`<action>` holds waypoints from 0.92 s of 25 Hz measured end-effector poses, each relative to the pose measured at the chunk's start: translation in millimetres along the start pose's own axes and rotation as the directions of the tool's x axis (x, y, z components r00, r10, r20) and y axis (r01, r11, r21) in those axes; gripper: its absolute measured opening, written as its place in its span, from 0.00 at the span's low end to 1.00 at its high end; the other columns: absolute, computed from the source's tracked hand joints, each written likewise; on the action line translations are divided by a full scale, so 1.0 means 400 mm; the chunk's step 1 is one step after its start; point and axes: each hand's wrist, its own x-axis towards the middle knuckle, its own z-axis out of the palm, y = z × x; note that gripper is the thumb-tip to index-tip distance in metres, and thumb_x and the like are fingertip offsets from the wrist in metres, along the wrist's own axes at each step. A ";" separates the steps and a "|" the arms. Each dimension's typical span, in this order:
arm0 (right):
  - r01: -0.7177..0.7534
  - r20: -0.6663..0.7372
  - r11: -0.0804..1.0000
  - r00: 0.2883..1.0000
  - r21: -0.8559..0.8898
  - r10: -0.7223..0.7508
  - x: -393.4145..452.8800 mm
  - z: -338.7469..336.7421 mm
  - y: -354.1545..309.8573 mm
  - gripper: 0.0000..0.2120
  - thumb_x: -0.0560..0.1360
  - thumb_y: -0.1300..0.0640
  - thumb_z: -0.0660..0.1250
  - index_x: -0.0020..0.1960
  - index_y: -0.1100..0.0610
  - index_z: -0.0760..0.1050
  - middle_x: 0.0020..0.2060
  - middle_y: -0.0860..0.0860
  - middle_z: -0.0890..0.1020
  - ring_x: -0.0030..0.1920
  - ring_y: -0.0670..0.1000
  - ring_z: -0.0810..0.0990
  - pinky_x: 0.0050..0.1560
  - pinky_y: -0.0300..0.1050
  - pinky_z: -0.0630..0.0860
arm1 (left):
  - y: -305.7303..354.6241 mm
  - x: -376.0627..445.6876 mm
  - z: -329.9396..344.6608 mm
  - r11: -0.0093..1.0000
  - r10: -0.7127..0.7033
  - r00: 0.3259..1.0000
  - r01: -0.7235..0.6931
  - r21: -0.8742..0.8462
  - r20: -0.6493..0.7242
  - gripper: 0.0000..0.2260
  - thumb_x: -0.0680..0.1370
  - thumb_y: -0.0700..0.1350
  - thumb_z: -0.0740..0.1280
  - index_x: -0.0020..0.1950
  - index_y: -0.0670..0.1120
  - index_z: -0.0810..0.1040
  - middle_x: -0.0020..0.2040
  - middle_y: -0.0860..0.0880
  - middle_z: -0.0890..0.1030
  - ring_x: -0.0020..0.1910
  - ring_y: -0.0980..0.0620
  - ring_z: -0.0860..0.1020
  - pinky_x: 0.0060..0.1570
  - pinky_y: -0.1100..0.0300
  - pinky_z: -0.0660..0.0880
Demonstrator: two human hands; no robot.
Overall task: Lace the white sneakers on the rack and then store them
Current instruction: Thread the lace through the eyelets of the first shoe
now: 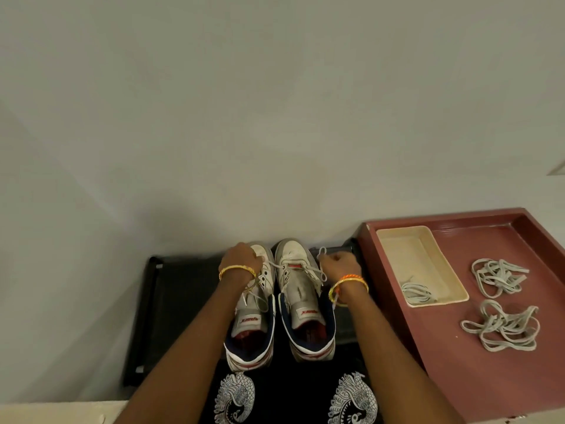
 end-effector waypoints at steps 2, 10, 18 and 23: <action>-0.014 0.060 0.955 0.998 0.295 -0.004 -0.019 -0.081 -0.111 0.10 0.75 0.62 0.61 0.36 0.61 0.74 0.31 0.55 0.77 0.29 0.50 0.71 0.28 0.41 0.68 | 0.050 -0.025 -0.105 0.941 0.010 0.995 0.025 -0.338 0.102 0.06 0.74 0.37 0.68 0.47 0.36 0.81 0.48 0.38 0.83 0.41 0.45 0.82 0.46 0.53 0.80; 0.277 0.174 0.760 0.874 0.588 -0.453 -0.352 -0.404 -0.543 0.19 0.73 0.75 0.46 0.54 0.70 0.73 0.41 0.63 0.79 0.36 0.54 0.79 0.38 0.43 0.81 | 0.343 -0.388 -0.680 0.280 0.519 0.854 -0.183 -0.943 -0.011 0.09 0.79 0.32 0.57 0.51 0.35 0.77 0.43 0.42 0.84 0.42 0.51 0.84 0.42 0.63 0.81; 0.597 0.100 0.724 0.744 0.346 -0.661 -0.523 -0.495 -0.661 0.10 0.75 0.73 0.62 0.55 0.69 0.76 0.44 0.59 0.81 0.48 0.53 0.81 0.52 0.45 0.79 | 0.435 -0.553 -0.799 0.294 0.481 0.873 -0.246 -0.923 -0.080 0.13 0.76 0.30 0.51 0.52 0.32 0.74 0.52 0.36 0.80 0.50 0.45 0.81 0.48 0.56 0.79; 0.619 0.084 0.743 0.751 0.257 -0.655 -0.532 -0.503 -0.655 0.10 0.79 0.61 0.63 0.53 0.67 0.77 0.43 0.58 0.82 0.43 0.53 0.82 0.48 0.45 0.80 | 0.442 -0.555 -0.785 0.398 0.420 0.891 -0.351 -0.847 -0.172 0.08 0.81 0.36 0.58 0.52 0.35 0.75 0.53 0.40 0.81 0.46 0.49 0.81 0.41 0.63 0.80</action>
